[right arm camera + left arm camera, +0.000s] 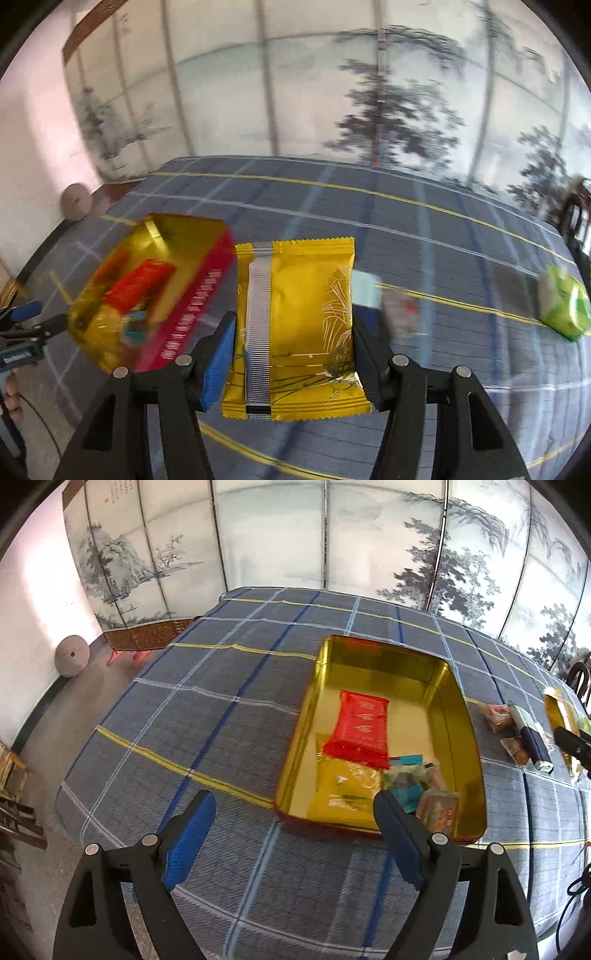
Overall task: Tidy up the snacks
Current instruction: 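Lower the yellow bag into the gold tin and open the right gripper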
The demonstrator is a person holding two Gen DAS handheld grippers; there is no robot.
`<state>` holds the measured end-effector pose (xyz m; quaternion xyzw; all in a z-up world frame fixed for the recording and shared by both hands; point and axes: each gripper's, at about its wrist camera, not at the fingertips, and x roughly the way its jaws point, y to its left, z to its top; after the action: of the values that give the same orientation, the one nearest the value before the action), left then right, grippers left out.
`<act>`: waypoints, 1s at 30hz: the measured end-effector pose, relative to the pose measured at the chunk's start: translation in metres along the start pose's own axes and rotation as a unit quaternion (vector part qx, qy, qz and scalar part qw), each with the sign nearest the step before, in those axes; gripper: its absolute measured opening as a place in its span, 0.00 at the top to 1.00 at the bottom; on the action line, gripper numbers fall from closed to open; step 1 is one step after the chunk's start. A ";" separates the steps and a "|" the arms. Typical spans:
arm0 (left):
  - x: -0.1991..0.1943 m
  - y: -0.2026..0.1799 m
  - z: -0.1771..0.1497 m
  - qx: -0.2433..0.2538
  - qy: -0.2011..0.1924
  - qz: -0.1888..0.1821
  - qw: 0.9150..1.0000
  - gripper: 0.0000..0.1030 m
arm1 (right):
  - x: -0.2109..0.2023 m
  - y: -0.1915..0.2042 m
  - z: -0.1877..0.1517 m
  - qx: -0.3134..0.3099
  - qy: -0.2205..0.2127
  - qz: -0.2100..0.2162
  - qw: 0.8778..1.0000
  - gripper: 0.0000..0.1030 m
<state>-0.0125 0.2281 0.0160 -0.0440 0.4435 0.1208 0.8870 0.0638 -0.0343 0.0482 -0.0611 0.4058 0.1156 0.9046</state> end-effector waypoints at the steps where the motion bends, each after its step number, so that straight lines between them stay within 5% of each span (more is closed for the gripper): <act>1: 0.000 0.004 -0.001 -0.003 0.001 0.004 1.000 0.17 | 0.004 0.011 0.001 -0.007 0.003 0.006 1.000 0.42; 12: -0.004 0.040 -0.013 -0.021 0.007 0.032 0.999 0.17 | 0.042 0.102 0.008 -0.053 0.041 0.059 0.996 0.42; 30: -0.008 0.069 -0.017 -0.045 0.012 0.040 0.998 0.17 | 0.077 0.145 0.005 -0.074 0.068 0.045 0.994 0.42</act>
<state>-0.0479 0.2900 0.0136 -0.0677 0.4492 0.1759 0.8733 0.0799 0.1192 -0.0086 -0.1170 0.4594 0.1818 0.8615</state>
